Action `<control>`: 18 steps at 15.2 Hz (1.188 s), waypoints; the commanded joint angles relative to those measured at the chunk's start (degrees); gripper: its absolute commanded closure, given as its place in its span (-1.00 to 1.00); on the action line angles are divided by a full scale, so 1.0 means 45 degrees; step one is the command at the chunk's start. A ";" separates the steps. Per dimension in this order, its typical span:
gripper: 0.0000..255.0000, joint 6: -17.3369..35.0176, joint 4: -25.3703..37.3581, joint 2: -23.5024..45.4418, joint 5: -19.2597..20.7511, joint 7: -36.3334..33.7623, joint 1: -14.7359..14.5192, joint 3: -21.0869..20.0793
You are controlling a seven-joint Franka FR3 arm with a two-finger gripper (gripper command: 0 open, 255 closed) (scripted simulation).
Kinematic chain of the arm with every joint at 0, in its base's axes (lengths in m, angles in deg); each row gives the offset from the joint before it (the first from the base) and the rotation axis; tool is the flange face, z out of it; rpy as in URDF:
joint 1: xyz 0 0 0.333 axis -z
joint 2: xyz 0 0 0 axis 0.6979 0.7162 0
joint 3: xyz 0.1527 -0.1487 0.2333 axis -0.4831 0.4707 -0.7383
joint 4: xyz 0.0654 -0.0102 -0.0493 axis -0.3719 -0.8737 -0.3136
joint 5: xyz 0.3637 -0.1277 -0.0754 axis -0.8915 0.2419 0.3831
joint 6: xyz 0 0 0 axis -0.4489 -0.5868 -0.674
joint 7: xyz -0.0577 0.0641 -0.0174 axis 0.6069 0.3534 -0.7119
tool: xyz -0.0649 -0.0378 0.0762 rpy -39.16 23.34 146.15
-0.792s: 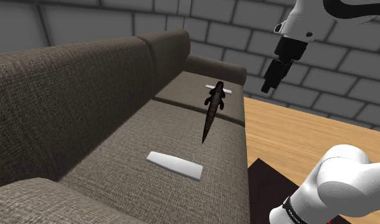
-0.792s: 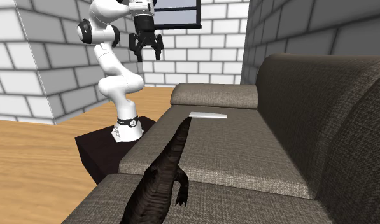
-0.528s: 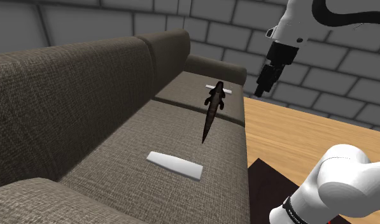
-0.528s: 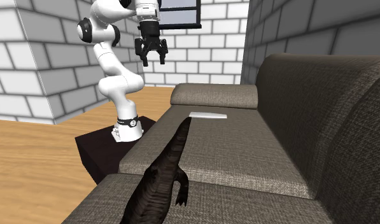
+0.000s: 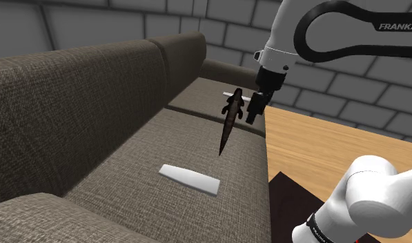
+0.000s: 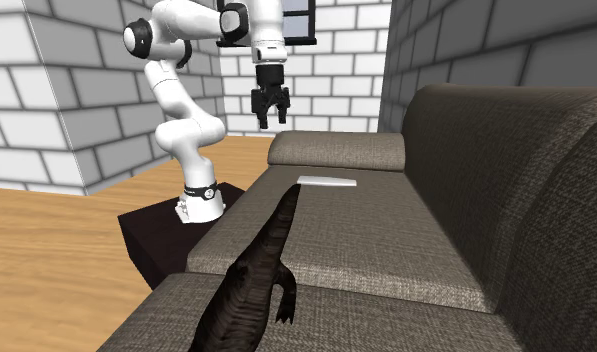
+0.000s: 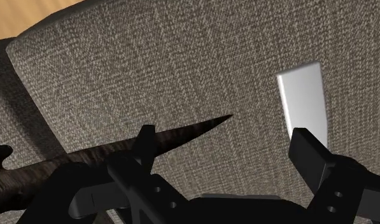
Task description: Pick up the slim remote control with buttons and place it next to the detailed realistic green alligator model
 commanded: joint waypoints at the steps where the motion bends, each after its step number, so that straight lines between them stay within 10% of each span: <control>1: -1.00 0.0675 -0.0184 0.0473 -0.0140 -0.0043 -0.0254 -0.0343; 18: -1.00 0.5992 0.0522 0.6654 0.0312 -0.0815 -0.1755 -0.3133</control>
